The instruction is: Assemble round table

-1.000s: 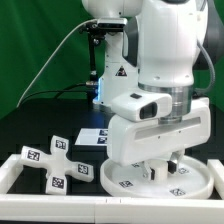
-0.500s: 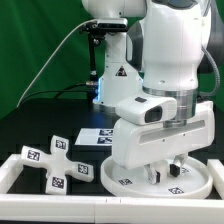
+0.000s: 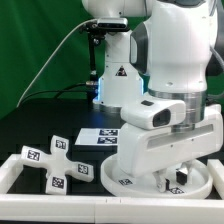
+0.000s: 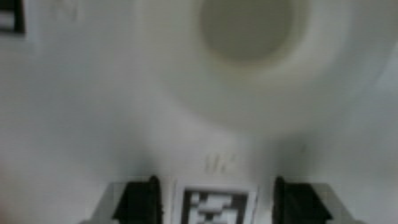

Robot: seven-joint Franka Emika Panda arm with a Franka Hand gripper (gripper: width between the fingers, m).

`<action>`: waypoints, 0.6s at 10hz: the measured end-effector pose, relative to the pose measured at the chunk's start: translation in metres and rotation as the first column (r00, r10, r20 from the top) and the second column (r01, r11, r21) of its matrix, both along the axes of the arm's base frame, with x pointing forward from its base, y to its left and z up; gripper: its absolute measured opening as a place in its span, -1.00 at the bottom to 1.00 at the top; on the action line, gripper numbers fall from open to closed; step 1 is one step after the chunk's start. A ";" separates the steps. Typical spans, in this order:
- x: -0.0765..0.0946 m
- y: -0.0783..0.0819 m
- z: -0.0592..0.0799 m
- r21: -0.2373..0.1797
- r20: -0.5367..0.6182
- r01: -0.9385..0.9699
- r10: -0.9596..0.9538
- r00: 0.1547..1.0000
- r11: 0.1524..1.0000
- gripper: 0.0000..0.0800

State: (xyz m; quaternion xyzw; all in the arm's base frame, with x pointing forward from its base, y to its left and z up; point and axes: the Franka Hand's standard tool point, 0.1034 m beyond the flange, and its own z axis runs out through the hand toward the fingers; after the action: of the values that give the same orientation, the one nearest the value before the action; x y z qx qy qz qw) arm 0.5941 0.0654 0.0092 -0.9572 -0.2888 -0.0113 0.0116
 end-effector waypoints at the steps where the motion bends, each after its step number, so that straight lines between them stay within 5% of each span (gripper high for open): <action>1: 0.007 0.007 0.001 0.005 0.010 -0.008 0.008 1.000 1.000 -0.27; 4: 0.010 0.015 0.004 0.005 0.016 -0.024 0.024 1.000 1.000 -0.31; 5: 0.010 0.015 0.004 0.005 0.016 -0.024 0.024 1.000 1.000 -0.14; 6: 0.010 0.015 0.004 0.004 0.016 -0.024 0.024 1.000 1.000 0.33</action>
Offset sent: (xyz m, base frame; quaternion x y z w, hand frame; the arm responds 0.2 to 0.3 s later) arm 0.0000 0.0000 0.0000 0.0000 0.0000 0.0000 1.0000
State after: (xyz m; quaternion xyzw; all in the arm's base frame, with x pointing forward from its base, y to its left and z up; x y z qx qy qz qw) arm 0.6037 0.0809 0.0131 -0.9536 -0.3003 -0.0195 0.0116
